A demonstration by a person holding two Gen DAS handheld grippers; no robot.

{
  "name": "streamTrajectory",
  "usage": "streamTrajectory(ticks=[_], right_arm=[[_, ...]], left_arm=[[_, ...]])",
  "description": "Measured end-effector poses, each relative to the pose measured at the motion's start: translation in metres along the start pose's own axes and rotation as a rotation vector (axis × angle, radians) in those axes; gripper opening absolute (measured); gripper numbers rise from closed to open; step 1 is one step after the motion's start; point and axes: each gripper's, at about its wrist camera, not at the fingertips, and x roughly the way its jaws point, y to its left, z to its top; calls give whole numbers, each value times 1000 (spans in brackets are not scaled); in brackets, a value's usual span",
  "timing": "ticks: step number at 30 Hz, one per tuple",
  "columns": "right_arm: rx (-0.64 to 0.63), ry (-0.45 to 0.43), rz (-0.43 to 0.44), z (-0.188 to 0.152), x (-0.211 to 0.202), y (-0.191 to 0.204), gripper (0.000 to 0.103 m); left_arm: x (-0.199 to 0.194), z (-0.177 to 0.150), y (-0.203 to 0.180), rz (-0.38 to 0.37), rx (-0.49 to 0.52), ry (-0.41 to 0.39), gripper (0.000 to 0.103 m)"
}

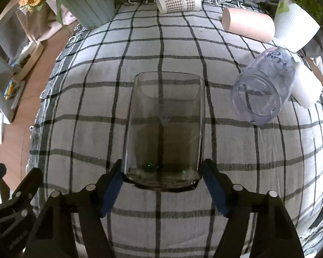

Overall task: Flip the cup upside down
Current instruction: 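Close the right gripper around the glass cup's sides, then lift and rotate the glass cup with the right gripper, rim toward the cloth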

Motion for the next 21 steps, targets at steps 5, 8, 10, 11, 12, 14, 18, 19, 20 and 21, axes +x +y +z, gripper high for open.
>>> streamTrajectory(ticks=[5,8,10,11,12,14,18,19,20,21], right_arm=[[-19,-7,5,0,-1,0,67],[-22,-14,10,-1,-9,-2,67],[-27,-22,14,-1,-18,-4,67],[-28,-28,18,-1,-24,-5,67],[-29,-34,18,-1,-31,-6,67],[-30,-43,24,-1,-38,-7,67],[-36,-69,28,2,-53,-6,67],[-38,-72,26,4,-55,-5,67],[-38,-74,28,5,-55,-4,67],[-42,-76,28,8,-55,-2,67]], left_arm=[[-2,3,-3,-10,4,-6,103],[-5,5,-2,-20,-6,-14,103],[-7,7,-1,-27,-14,-18,103],[-8,9,0,-30,-19,-22,103],[-8,9,0,-32,-22,-24,103],[-9,11,1,-36,-28,-27,103],[-11,14,4,-49,-43,-31,103],[-12,14,5,-51,-47,-33,103],[-12,15,6,-48,-51,-36,103],[-12,15,7,-44,-53,-37,103]])
